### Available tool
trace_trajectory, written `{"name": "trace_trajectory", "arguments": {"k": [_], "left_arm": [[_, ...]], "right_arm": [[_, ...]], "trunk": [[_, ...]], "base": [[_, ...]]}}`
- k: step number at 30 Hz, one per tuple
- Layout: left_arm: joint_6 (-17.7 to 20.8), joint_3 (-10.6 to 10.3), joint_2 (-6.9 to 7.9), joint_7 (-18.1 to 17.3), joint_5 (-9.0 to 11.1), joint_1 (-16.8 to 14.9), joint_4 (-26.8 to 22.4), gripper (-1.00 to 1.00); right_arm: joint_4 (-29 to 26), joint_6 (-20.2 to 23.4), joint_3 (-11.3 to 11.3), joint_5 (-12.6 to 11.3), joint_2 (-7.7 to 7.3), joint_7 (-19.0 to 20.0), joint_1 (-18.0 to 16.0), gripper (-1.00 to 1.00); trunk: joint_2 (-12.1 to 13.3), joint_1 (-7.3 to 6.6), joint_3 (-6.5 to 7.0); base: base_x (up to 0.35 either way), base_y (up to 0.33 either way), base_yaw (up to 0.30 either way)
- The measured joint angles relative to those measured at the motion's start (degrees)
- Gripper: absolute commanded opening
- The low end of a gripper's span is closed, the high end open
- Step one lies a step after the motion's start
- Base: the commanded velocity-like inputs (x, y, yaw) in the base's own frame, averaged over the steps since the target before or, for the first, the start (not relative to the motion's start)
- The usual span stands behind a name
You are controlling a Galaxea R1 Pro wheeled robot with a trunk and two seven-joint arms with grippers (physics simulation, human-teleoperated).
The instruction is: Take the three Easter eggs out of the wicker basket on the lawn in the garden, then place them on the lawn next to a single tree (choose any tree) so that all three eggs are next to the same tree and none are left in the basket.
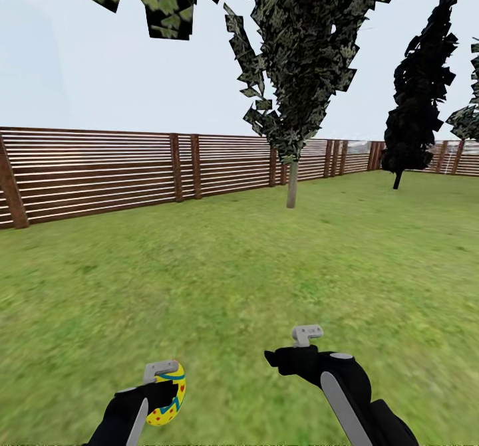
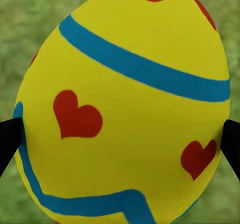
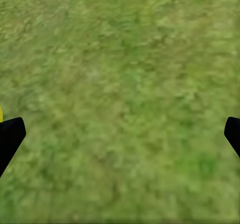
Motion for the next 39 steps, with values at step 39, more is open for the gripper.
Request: {"name": "trace_trajectory", "arguments": {"k": [39], "left_arm": [[1.7,-0.2,0.00,-0.7,4.0,0.1,-0.1,-1.00]], "right_arm": [[0.0,-0.1,0.1,0.3,0.06,0.0,0.0,1.00]], "trunk": [[-15.6,8.57,-7.00]], "base": [[0.000,0.000,0.000]]}}
